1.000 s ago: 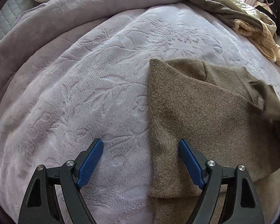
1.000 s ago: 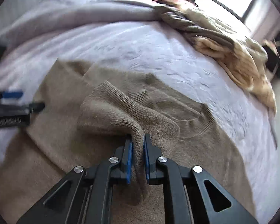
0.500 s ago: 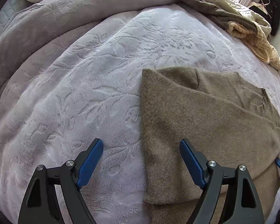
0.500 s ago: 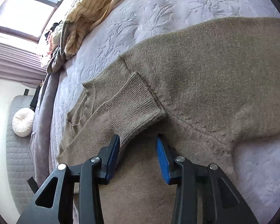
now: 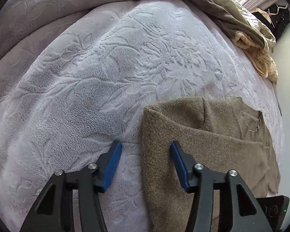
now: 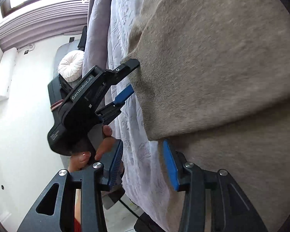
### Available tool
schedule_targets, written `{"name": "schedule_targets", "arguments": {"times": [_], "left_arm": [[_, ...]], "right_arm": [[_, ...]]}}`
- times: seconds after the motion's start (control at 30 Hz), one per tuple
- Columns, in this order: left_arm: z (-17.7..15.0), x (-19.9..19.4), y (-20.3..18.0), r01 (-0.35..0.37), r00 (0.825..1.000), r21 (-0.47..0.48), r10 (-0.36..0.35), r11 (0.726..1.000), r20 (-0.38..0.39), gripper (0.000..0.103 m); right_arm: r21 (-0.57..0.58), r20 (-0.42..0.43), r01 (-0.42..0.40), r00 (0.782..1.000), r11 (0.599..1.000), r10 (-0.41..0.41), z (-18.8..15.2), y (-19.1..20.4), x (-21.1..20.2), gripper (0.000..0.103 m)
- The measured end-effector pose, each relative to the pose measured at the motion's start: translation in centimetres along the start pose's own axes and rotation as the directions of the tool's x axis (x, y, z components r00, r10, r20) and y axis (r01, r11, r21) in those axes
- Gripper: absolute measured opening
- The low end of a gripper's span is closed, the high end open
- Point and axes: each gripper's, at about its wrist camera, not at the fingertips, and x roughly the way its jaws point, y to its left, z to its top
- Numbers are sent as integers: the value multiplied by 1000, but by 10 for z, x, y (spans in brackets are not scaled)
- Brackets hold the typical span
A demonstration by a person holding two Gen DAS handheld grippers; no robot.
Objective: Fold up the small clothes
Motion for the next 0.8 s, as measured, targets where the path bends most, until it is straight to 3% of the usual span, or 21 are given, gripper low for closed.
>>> {"name": "schedule_targets", "arguments": {"times": [0.03, 0.1, 0.13, 0.17, 0.3, 0.43, 0.5, 0.6, 0.67, 0.7, 0.8], "left_arm": [[-1, -2, 2, 17, 1000, 13, -17, 1000, 1, 29], [-1, -6, 4, 44, 999, 24, -44, 999, 2, 14], [0, -9, 4, 45, 999, 30, -45, 999, 7, 14], [0, -13, 3, 34, 999, 46, -35, 998, 19, 14], [-2, -20, 8, -25, 999, 95, 21, 995, 47, 14], [-5, -15, 17, -73, 996, 82, 69, 994, 53, 14], [-9, -24, 17, -105, 991, 67, 98, 992, 94, 14], [-19, -39, 14, -148, 981, 56, 139, 987, 137, 14], [-27, -48, 13, -154, 979, 40, 147, 987, 143, 15], [-33, -52, 12, -158, 978, 35, 151, 987, 146, 15], [-46, -61, 6, -158, 974, 26, 152, 987, 170, 17]], "right_arm": [[21, 14, 5, 1000, 1000, -5, 1, -1, 9, 47], [74, 42, -9, 999, 997, 6, 6, -6, 17, 39], [94, 50, -11, 999, 996, 6, 8, -8, 20, 17], [100, 47, -11, 999, 995, 6, 9, -7, 22, 7], [-13, 21, -21, 1000, 1000, 21, 6, 20, 26, 7], [-76, -12, 95, 995, 993, -96, 7, 20, 48, 7], [-55, -33, 89, 995, 995, -91, 10, 13, 51, 7], [-93, -70, 105, 991, 990, -111, 8, 23, 35, 18], [-121, -60, 122, 990, 985, -130, 5, 33, 10, 47], [-128, -38, 126, 991, 984, -131, 4, 34, -6, 52], [-120, 98, 200, 977, 972, -189, 9, 29, -72, 53]]}}
